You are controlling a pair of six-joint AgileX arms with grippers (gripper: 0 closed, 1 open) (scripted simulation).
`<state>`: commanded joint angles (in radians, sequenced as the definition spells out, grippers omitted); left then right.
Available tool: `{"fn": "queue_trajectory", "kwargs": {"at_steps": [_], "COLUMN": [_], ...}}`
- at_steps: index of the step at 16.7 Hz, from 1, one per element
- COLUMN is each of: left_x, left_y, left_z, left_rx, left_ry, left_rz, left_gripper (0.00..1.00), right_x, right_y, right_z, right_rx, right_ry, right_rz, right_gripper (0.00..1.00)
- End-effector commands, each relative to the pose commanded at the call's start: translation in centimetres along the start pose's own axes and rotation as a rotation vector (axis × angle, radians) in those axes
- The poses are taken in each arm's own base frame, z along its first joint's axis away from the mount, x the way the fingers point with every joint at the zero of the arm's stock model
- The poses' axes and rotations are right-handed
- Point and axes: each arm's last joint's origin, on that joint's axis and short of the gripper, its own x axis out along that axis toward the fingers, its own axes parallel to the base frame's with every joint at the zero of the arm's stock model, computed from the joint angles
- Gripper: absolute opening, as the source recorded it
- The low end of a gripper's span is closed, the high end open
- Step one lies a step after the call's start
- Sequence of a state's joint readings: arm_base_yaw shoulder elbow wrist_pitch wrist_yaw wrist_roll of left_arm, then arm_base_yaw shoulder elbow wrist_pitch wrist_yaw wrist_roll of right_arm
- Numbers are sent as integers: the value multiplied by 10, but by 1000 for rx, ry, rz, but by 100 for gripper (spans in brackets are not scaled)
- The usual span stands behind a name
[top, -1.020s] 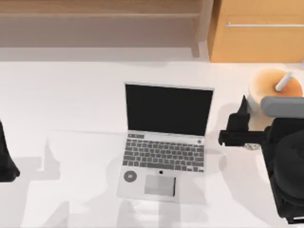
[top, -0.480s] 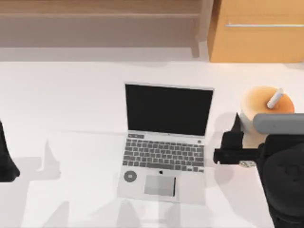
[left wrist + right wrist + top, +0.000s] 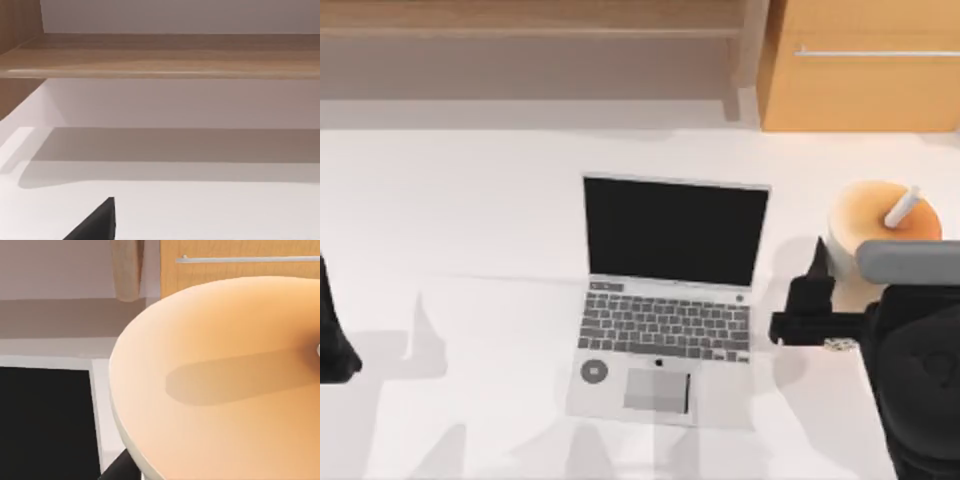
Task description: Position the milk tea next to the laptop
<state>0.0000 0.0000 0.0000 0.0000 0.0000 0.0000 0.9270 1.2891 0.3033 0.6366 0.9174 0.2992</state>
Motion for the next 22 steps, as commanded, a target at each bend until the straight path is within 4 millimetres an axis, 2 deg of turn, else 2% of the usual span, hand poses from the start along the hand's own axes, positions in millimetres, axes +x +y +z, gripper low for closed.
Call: {"fn": "queue_trajectory", "kwargs": {"at_steps": [11,18,22], "left_x": [0,0,0], "left_y": [0,0,0], "left_z": [0,0,0], "left_rx": [0,0,0], "left_ry": [0,0,0], "left_rz": [0,0,0], "left_gripper": [100,100,100], "right_x": [4,6,6], "right_y": [4,0,0], "right_z": [-8,-29,-29], "right_rx": [58,-21,-21], "right_ry": [-46,15,15], "right_rz": [7,-2,-2], "right_gripper": [0,0,0]}}
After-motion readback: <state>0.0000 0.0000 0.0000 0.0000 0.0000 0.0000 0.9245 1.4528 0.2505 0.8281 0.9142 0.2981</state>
